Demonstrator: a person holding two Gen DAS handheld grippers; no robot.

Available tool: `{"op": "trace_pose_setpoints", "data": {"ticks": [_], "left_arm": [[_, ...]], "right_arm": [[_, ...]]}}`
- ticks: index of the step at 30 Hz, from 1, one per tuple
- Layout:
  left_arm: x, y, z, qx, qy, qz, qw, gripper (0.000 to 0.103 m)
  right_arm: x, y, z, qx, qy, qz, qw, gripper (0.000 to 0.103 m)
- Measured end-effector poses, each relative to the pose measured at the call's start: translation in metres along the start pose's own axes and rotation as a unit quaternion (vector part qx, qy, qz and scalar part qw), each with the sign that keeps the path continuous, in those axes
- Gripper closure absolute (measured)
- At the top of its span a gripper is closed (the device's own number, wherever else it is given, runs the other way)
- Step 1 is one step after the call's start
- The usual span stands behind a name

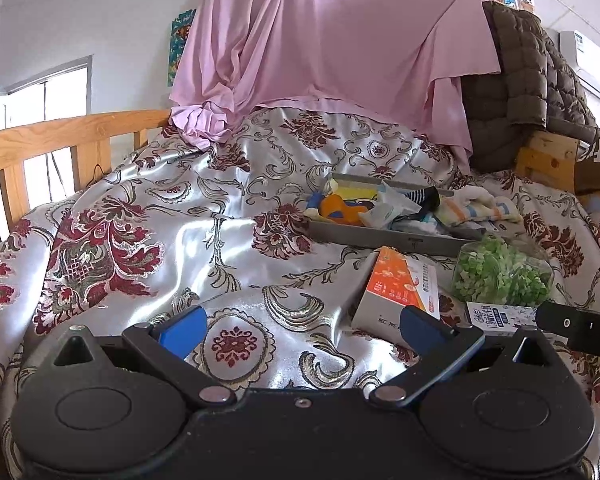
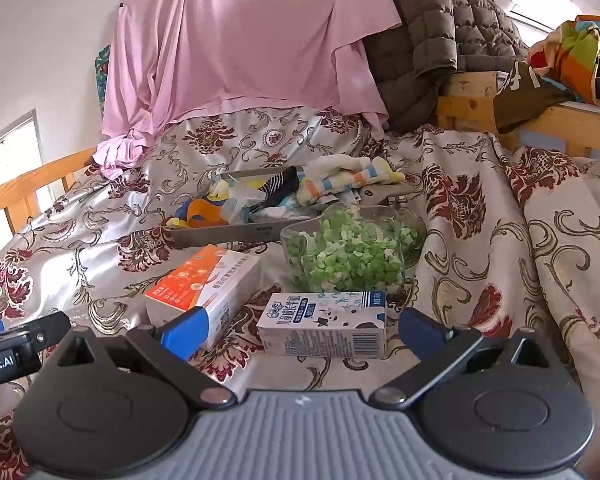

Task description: Organize soft objects

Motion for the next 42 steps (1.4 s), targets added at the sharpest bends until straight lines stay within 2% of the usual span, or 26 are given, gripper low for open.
{"op": "trace_pose_setpoints", "data": {"ticks": [42], "left_arm": [[0.0014,0.0032,0.0,-0.006,0.001,0.001,1.0,0.001]], "right_arm": [[-0.0046,0.0034,0.0004,-0.005,-0.006,-0.005,1.0,0.0]]}}
Point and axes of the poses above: each gripper's, at about its wrist camera, not at the fingertips, and z roughly the way its jaws point, x to its right, y to its underside, the point moved 8 cm from there along z, roughly the way its jaws point
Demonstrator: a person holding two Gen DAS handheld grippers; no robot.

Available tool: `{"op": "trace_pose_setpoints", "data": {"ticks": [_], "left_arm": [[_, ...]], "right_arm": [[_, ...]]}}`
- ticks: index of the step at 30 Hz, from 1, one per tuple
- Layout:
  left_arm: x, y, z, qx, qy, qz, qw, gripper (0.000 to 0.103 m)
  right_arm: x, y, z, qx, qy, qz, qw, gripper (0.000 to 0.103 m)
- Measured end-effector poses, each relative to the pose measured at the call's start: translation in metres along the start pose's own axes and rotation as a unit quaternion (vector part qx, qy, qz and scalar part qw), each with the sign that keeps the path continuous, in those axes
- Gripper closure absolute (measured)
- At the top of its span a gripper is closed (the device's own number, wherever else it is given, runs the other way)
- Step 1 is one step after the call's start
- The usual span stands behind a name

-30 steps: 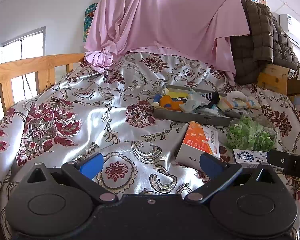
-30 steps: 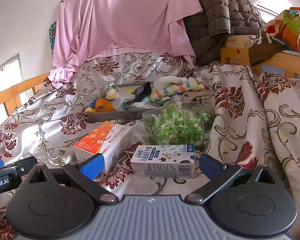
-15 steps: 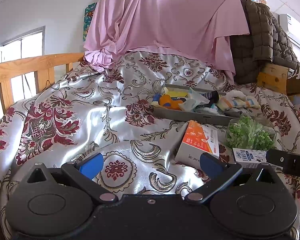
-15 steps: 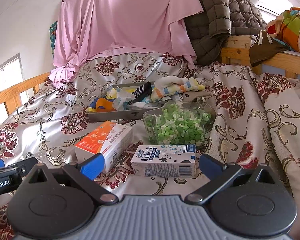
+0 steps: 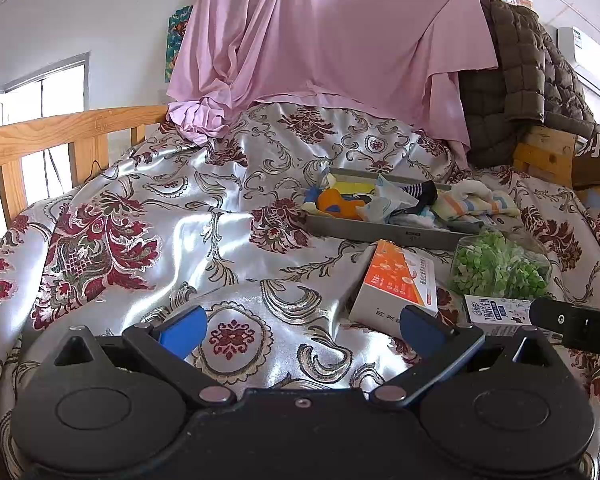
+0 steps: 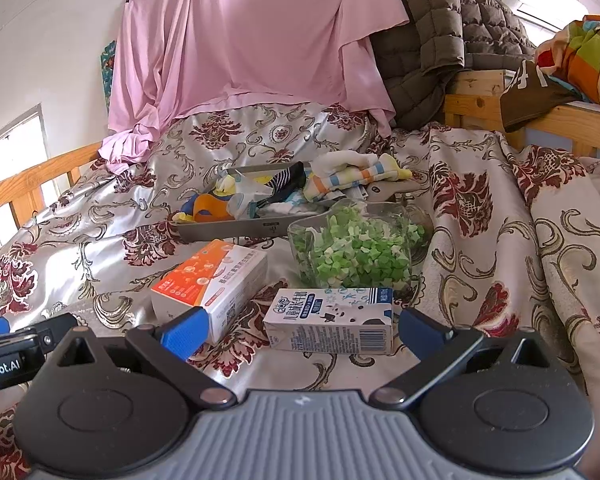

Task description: Organize soft objects

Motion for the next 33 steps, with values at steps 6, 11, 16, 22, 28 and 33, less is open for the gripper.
{"op": "trace_pose_setpoints", "data": {"ticks": [6,11,16,22,28,33], "left_arm": [[0.0003,0.0008,-0.0001,-0.001,0.0,0.0,1.0,0.001],[0.0005,0.0013,-0.0002,-0.001,0.0,0.0,1.0,0.001],[0.0004,0.0009,0.0001,-0.001,0.0,0.0,1.0,0.001],[0.0013,0.0024,-0.0003,-0.002,0.002,0.0,1.0,0.001],[0.0022,0.0049,-0.0001,-0.003,0.003,0.001,1.0,0.001],[0.0016,0.0037,-0.0001,-0.003,0.003,0.001,1.0,0.001]], "right_arm": [[-0.0001,-0.0001,0.0003,0.0,0.0,0.0,1.0,0.0],[-0.0003,-0.0001,0.0004,-0.001,0.0,0.0,1.0,0.0],[-0.001,0.0006,0.0001,0.0,0.0,0.0,1.0,0.0],[-0.0013,0.0005,0.0001,0.0,0.0,0.0,1.0,0.0],[-0.0014,0.0003,0.0001,-0.001,0.0,0.0,1.0,0.0],[-0.0028,0.002,0.0003,-0.001,0.0,-0.001,1.0,0.0]]}}
Point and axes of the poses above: each gripper's, at about its wrist camera, not at the fingertips, and z roughly the way its jaws point, x to its right, y to its underside, the point moved 8 cm from there along z, roughly the way its jaws point
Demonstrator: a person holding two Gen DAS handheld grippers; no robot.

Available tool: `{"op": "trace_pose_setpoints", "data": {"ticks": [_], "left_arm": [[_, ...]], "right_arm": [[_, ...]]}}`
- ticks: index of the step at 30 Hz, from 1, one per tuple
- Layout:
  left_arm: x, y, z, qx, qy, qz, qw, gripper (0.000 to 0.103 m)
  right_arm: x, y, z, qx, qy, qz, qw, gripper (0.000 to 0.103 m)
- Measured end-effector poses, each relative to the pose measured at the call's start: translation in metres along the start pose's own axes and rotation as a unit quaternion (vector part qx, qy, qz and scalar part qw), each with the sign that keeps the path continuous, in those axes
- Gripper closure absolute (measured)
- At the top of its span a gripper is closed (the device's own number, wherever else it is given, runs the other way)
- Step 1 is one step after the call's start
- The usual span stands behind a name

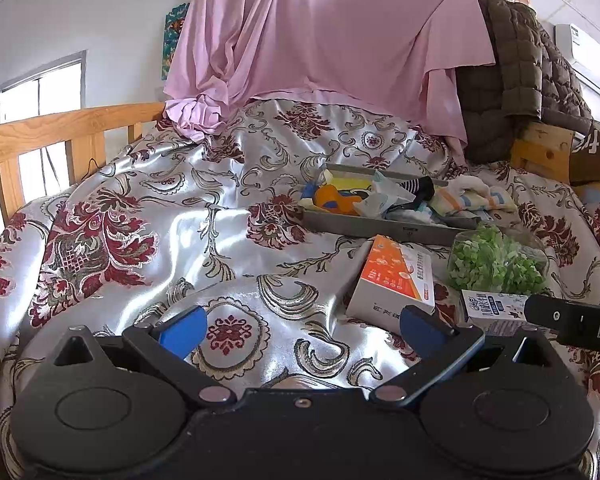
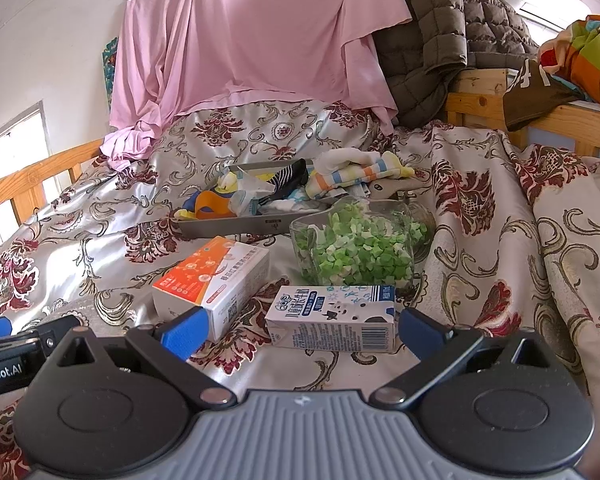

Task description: Organize soft objects

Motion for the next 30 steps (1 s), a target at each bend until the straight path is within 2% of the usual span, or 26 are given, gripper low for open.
{"op": "trace_pose_setpoints", "data": {"ticks": [10,21,30], "left_arm": [[0.002,-0.0004,-0.003,0.01,0.003,0.003,0.9999,0.001],[0.0009,-0.002,-0.0005,-0.01,0.014,0.003,0.9998,0.001],[0.0007,-0.002,-0.0004,-0.01,0.01,0.009,0.9999,0.001]], "right_arm": [[-0.0015,0.0024,0.0003,-0.002,-0.001,-0.002,1.0,0.0],[0.0022,0.0027,0.0015,-0.009,-0.004,-0.005,1.0,0.0],[0.0017,0.0031,0.0011,-0.01,-0.004,-0.005,1.0,0.0]]}}
Point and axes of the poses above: each gripper's, at about its wrist camera, not at the fingertips, and z roughly the way its jaws point, x to its right, y to its underside, the point moved 8 cm from there along z, roughly the way its jaws point
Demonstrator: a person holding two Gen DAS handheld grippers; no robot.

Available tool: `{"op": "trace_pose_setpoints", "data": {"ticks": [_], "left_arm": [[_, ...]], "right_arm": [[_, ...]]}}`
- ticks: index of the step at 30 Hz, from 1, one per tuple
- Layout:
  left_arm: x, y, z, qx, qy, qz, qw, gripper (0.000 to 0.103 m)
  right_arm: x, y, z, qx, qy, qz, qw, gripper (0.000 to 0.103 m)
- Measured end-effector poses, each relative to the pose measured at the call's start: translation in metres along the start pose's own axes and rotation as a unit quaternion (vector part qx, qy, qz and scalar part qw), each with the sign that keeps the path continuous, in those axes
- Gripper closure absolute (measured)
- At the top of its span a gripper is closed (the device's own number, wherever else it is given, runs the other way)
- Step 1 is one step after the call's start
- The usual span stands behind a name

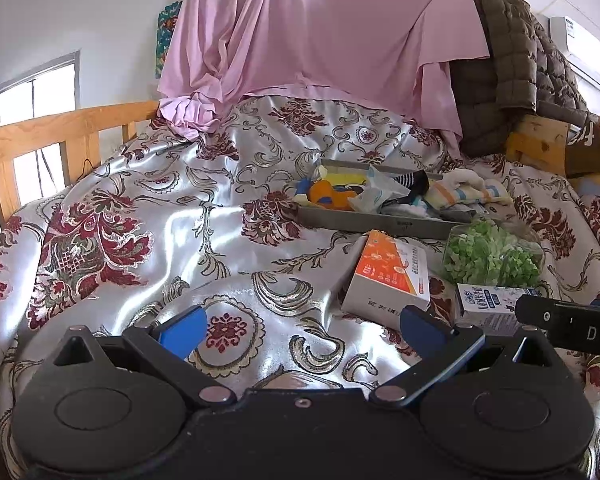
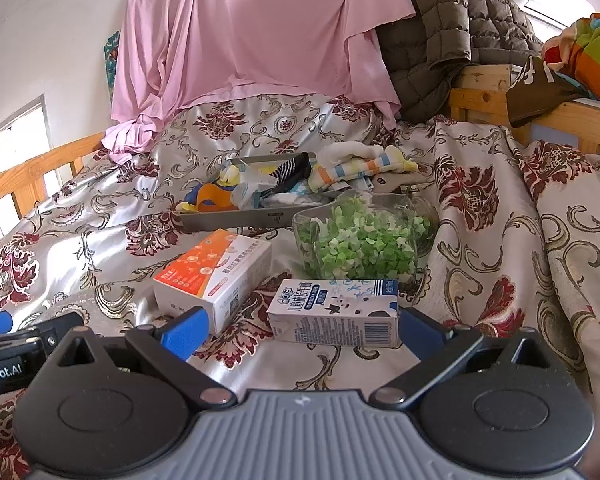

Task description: Organize soft objects

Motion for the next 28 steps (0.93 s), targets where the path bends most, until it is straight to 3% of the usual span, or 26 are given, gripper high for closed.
{"op": "trace_pose_setpoints", "data": {"ticks": [28], "left_arm": [[-0.0049,0.0004,0.0002,0.0,0.002,0.0,1.0,0.001]], "right_arm": [[-0.0015,0.0003,0.001,-0.002,0.0,-0.001,1.0,0.0]]}}
Point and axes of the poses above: each gripper's, at about its wrist camera, not at the fingertips, and z roughly the way its jaws point, x to its right, y to its underside, the point moved 8 cm from there along z, roughly the way its jaws point
